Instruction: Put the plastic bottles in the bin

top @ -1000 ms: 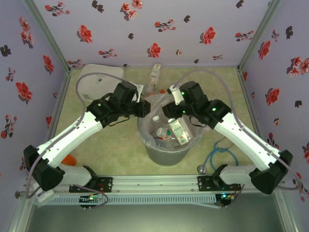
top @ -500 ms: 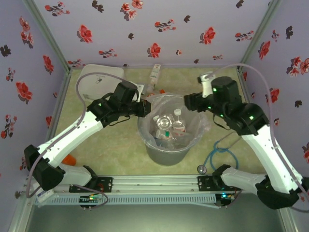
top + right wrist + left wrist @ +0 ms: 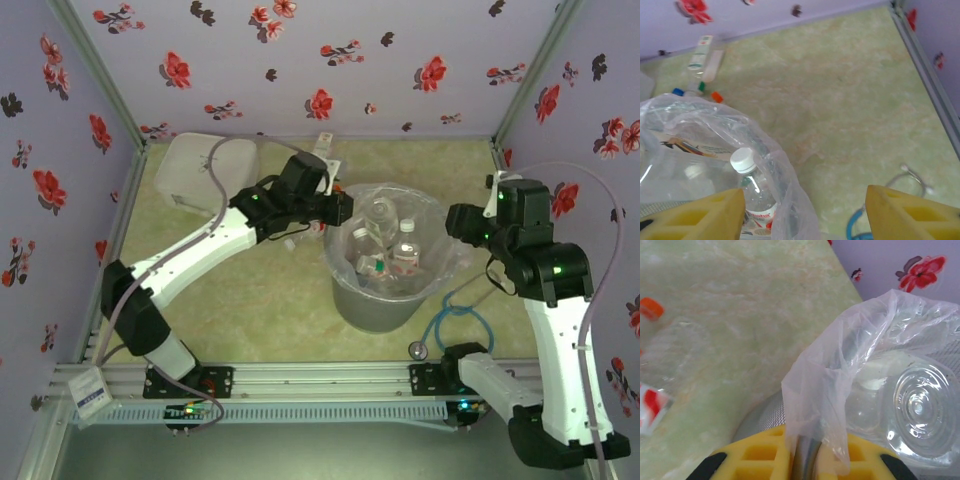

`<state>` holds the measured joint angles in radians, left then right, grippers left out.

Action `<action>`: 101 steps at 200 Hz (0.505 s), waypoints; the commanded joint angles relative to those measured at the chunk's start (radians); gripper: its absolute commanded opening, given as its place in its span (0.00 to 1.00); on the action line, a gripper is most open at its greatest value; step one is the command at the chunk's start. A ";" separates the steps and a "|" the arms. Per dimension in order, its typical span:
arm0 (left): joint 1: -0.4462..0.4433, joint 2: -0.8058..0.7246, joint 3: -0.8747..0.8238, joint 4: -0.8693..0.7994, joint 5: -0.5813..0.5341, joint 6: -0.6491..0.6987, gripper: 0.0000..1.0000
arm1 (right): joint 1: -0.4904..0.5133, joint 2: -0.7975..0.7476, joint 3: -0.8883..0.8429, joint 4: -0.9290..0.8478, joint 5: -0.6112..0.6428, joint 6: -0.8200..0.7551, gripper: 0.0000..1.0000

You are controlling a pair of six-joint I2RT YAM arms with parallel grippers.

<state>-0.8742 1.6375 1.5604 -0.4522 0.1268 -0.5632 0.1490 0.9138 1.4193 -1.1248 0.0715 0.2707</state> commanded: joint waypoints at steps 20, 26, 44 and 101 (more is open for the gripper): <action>-0.024 0.062 0.043 0.037 0.004 0.056 0.27 | -0.107 -0.037 -0.063 0.064 -0.119 0.020 0.69; -0.023 0.050 0.042 0.030 -0.001 0.072 0.32 | -0.110 -0.039 -0.067 0.077 -0.123 0.026 0.69; -0.016 0.015 0.044 0.004 -0.010 0.113 0.53 | -0.111 -0.051 -0.078 0.122 -0.120 0.041 0.69; 0.107 -0.166 0.032 -0.069 0.110 0.225 0.96 | -0.111 -0.083 -0.086 0.232 -0.092 0.060 0.84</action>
<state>-0.8562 1.6161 1.5906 -0.4950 0.1505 -0.4164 0.0452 0.8478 1.3399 -0.9752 -0.0269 0.3153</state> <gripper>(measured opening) 0.876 0.799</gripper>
